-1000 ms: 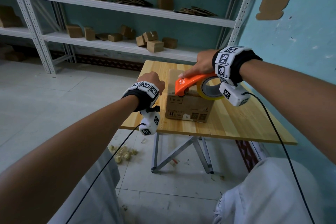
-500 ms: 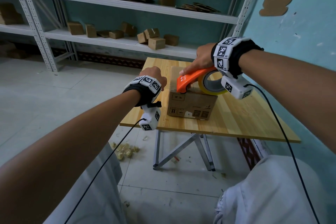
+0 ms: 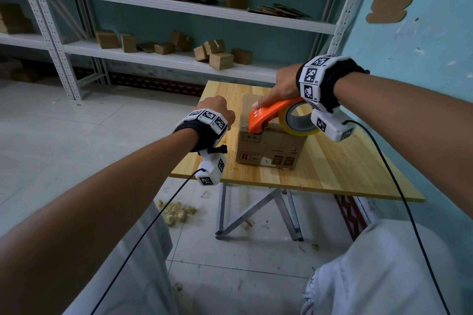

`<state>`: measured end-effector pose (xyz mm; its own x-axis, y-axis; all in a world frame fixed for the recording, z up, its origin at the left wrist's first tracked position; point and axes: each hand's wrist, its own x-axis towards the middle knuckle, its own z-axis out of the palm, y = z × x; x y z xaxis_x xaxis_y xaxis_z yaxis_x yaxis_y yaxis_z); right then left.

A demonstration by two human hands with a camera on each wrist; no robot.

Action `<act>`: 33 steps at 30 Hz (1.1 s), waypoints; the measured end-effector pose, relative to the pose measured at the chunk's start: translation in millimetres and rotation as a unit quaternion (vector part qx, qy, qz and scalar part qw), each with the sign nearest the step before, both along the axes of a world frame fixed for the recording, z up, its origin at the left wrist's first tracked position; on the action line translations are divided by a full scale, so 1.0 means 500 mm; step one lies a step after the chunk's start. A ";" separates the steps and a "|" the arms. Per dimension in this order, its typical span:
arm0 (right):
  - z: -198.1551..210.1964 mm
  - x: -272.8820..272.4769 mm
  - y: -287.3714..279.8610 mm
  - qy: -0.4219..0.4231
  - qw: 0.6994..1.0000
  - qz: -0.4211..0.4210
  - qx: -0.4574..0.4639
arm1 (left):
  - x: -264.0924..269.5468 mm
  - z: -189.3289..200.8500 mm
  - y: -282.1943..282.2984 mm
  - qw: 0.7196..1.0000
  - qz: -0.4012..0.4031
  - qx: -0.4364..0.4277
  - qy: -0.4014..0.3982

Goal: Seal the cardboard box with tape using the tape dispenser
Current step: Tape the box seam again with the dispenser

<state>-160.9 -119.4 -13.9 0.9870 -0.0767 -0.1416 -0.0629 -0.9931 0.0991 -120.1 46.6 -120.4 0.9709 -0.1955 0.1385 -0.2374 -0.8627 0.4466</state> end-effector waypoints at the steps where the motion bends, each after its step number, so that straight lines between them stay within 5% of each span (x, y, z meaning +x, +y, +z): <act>1: 0.000 0.000 0.001 0.000 1.000 0.000 -0.001 | 0.001 0.000 0.000 1.000 -0.001 -0.001 0.000; 17: -0.009 0.007 -0.002 0.008 1.000 -0.002 0.002 | -0.003 -0.016 0.004 1.000 -0.002 -0.012 0.025; 33: -0.011 0.004 -0.004 0.007 1.000 0.003 -0.021 | 0.003 -0.022 0.032 0.976 0.023 -0.167 0.135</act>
